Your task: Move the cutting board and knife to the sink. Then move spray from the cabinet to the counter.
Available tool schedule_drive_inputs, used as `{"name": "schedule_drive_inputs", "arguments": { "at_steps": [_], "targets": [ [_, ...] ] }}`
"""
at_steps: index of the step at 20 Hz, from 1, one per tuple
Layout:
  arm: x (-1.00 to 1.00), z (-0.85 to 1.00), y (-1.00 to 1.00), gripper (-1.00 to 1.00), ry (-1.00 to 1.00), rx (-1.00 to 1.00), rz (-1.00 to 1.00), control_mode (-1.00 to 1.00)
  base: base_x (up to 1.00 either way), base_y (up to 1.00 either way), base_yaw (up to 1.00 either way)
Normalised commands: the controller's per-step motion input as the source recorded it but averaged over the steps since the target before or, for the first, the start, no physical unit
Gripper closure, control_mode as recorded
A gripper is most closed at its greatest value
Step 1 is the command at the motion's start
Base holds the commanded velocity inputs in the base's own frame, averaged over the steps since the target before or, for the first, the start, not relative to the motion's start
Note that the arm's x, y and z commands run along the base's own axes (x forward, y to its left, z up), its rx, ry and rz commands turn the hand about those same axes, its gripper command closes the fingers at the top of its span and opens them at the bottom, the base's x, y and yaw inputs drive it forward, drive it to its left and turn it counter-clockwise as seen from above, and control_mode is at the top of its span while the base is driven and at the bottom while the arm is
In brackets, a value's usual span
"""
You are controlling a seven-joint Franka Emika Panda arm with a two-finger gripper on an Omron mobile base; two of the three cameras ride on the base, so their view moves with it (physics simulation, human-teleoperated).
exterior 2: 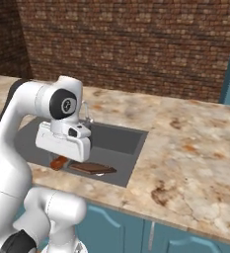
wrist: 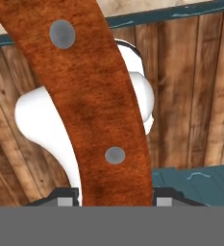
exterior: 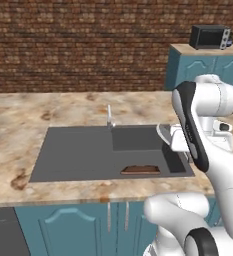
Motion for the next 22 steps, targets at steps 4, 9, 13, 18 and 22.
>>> {"name": "schedule_drive_inputs", "arguments": {
  "at_steps": [4, 9, 13, 18, 22],
  "targets": [
    [0.13, 0.0, 0.07, 1.0, 0.05, 0.0, -0.02, -1.0, 0.27, 0.11, -0.03],
    [0.69, 0.0, 0.34, 1.0, 0.26, -0.04, -0.06, -1.0, 0.0, 0.0, 0.0],
    [0.78, 0.0, 0.35, 1.0, 0.21, -0.03, -0.02, -1.0, 0.0, 0.0, 0.0],
    [0.6, -0.29, 0.01, 1.0, 0.03, 0.0, 0.0, -1.0, 0.0, 0.0, 0.0],
    [0.58, -1.0, 0.0, 1.0, 0.0, -0.02, 0.0, -1.0, 0.0, 0.0, 0.0]
  ]
}}
